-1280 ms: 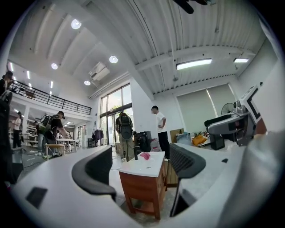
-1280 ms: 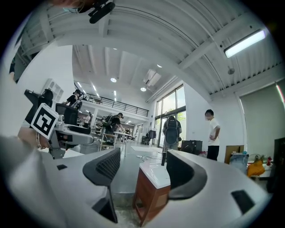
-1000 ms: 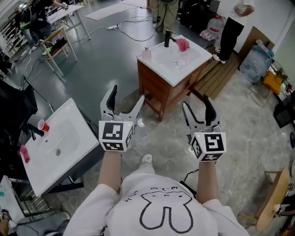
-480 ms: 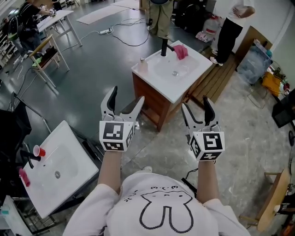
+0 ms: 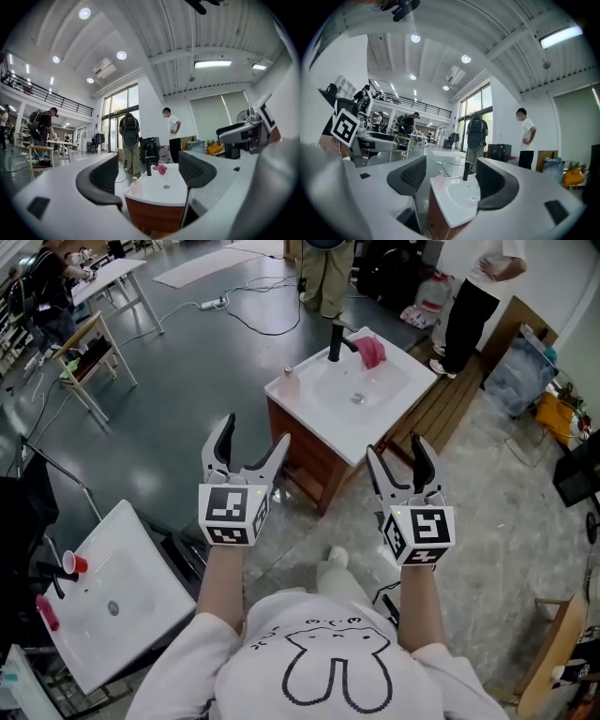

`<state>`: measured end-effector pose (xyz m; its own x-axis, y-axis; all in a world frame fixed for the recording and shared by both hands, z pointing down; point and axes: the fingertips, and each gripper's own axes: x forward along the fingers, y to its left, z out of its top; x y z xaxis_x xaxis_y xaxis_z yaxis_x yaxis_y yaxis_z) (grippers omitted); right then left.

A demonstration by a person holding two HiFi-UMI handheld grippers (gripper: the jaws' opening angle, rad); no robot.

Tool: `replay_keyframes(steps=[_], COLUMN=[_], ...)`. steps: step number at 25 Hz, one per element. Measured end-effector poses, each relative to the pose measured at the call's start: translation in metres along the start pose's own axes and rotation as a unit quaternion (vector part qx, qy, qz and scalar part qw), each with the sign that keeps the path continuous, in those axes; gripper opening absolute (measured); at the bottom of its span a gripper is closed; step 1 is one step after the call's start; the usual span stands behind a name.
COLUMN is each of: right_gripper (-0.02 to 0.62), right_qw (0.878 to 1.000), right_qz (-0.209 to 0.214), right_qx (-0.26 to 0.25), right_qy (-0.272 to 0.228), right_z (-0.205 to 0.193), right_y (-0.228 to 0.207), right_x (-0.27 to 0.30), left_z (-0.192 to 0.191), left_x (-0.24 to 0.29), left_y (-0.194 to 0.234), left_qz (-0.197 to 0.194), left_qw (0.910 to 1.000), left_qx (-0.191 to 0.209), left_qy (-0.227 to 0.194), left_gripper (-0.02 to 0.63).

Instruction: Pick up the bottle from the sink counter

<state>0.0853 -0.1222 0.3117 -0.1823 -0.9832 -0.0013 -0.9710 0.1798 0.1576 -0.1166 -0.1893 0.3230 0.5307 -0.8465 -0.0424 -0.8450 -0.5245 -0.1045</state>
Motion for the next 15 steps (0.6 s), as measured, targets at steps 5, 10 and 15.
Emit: replay_keyframes(steps=[5,10,15], right_gripper=[0.322,0.322,0.322], right_qw=[1.000,1.000,0.999], right_qz=[0.009,0.017,0.037], right_qx=[0.012,0.012,0.017], right_qy=[0.001,-0.006,-0.008], right_z=[-0.009,-0.014,-0.020], right_y=[-0.024,-0.057,-0.093], right_x=[0.030,0.071,0.120], left_z=[-0.008,-0.016,-0.017], left_x=[0.034,0.081,0.132], left_y=[0.000,0.004,0.008], left_qz=[0.009,0.023,0.048], left_qw=[0.9999,0.9996,0.9987], left_qx=[-0.002,-0.003,-0.003], left_qy=[0.008,0.016,0.015], left_gripper=[0.399,0.399,0.399])
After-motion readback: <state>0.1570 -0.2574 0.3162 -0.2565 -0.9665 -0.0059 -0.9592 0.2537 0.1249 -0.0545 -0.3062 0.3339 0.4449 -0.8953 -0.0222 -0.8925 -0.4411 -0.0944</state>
